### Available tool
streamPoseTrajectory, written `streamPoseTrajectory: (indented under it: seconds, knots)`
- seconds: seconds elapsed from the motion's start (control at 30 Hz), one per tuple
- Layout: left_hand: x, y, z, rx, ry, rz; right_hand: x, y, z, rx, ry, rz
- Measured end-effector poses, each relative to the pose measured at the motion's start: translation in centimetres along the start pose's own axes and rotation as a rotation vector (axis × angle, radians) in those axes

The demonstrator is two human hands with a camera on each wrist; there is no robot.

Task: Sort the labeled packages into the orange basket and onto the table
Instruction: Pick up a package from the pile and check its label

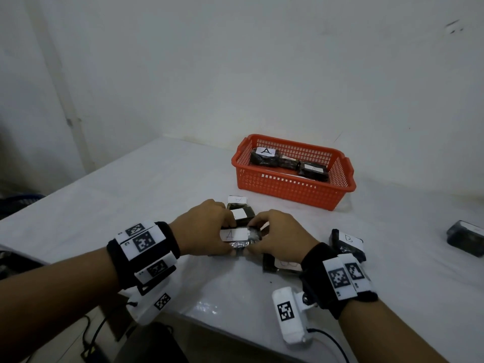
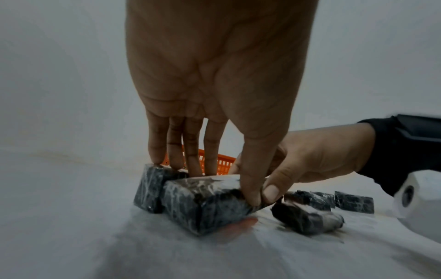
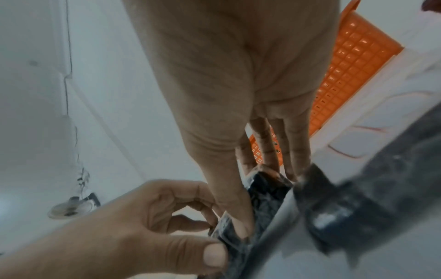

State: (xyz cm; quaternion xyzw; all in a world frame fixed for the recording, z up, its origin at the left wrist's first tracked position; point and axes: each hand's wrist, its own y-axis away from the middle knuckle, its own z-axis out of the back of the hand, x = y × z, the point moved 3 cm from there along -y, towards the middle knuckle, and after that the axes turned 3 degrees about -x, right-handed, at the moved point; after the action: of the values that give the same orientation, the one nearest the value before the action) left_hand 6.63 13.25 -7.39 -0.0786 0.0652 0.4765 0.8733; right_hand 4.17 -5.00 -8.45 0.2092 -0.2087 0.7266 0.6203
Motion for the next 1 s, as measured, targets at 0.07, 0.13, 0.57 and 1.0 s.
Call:
streamPoseTrajectory:
  seconds: [0.07, 0.13, 0.57, 1.0]
  knots:
    - [0.0, -0.1, 0.4, -0.021, 0.079, 0.005, -0.3, 0.2, 0.5, -0.027, -0.062, -0.002]
    - [-0.1, -0.1, 0.9, -0.051, 0.175, 0.007, -0.6, 0.6, 1.3, -0.067, -0.121, 0.000]
    - [-2.1, -0.6, 2.2, -0.125, 0.928, 0.037, -2.2, 2.9, 4.2, -0.243, -0.685, 0.082]
    - [-3.8, -1.1, 1.1, -0.145, 1.041, 0.005, -4.0, 4.6, 4.2, -0.286, -0.772, 0.055]
